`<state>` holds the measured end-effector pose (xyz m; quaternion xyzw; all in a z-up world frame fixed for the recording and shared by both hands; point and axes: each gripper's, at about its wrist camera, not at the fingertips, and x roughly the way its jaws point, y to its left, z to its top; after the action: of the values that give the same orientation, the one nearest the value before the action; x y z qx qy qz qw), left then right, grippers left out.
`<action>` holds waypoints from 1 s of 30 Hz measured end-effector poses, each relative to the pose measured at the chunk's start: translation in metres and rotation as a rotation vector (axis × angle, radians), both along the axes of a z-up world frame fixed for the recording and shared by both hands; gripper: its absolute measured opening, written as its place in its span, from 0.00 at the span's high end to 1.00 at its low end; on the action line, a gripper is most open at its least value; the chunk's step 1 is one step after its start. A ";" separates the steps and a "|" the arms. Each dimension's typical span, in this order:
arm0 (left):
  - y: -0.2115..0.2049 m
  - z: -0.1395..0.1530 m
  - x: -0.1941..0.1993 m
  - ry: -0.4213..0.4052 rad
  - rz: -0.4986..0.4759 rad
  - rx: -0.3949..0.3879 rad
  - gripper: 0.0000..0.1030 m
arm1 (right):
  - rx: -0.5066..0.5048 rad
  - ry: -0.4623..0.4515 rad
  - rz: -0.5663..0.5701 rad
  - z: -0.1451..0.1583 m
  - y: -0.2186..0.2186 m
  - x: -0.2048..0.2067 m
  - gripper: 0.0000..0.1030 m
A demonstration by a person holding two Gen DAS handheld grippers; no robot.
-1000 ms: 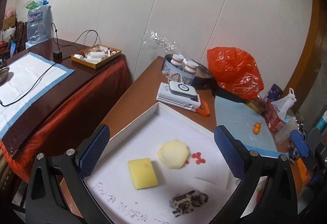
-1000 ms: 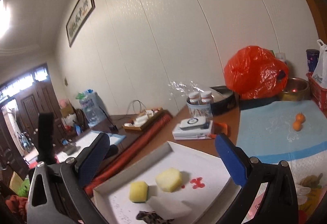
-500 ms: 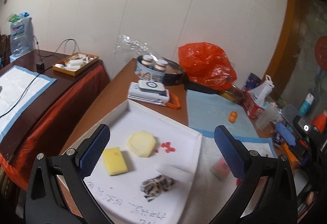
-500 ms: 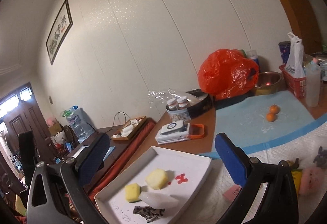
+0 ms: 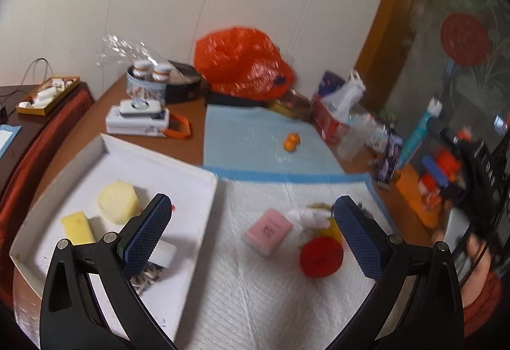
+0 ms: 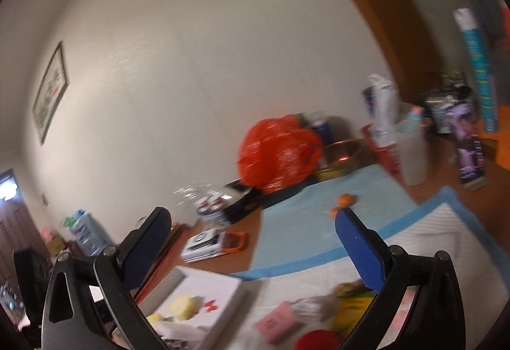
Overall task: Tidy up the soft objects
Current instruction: 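Move both tools back toward the pad with the remaining items, then grasp the red round plush with the left tool while the right tool grasps the pink fluffy plush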
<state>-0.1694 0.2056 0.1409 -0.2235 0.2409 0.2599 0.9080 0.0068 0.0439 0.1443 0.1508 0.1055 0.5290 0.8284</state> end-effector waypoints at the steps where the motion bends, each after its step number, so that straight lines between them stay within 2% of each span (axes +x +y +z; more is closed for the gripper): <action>1: -0.003 -0.006 0.009 0.024 -0.019 -0.020 0.00 | 0.000 0.014 -0.041 -0.002 -0.012 0.013 0.00; 5: -0.015 -0.039 0.044 0.096 -0.117 -0.113 0.00 | -0.021 0.069 -0.179 -0.014 -0.050 0.056 0.00; 8: -0.034 -0.064 0.071 0.183 -0.188 -0.103 0.00 | -0.043 0.112 -0.246 -0.025 -0.072 0.081 0.00; 11: -0.053 -0.085 0.095 0.226 -0.260 -0.081 0.01 | -0.100 0.142 -0.278 -0.038 -0.085 0.103 0.00; 15: -0.064 -0.105 0.123 0.272 -0.305 -0.066 0.05 | -0.230 0.220 -0.191 -0.061 -0.076 0.125 0.00; 16: -0.064 -0.108 0.128 0.282 -0.306 -0.064 0.09 | -0.267 0.226 -0.153 -0.069 -0.070 0.125 0.00; 20: -0.067 -0.123 0.144 0.320 -0.323 -0.074 0.23 | -0.423 0.170 0.033 -0.095 -0.033 0.106 0.03; 22: -0.067 -0.128 0.147 0.328 -0.325 -0.076 0.35 | -0.486 0.135 0.083 -0.106 -0.017 0.096 0.04; 27: -0.063 -0.131 0.144 0.305 -0.305 -0.090 0.42 | -0.587 0.108 0.070 -0.129 0.008 0.092 0.05; 30: -0.062 -0.130 0.139 0.293 -0.296 -0.083 0.44 | -0.634 0.111 0.057 -0.138 0.017 0.098 0.15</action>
<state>-0.0305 0.1441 0.0113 -0.1829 0.4109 0.1434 0.8815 0.1047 0.0608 0.0062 -0.0892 0.3144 0.4838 0.8118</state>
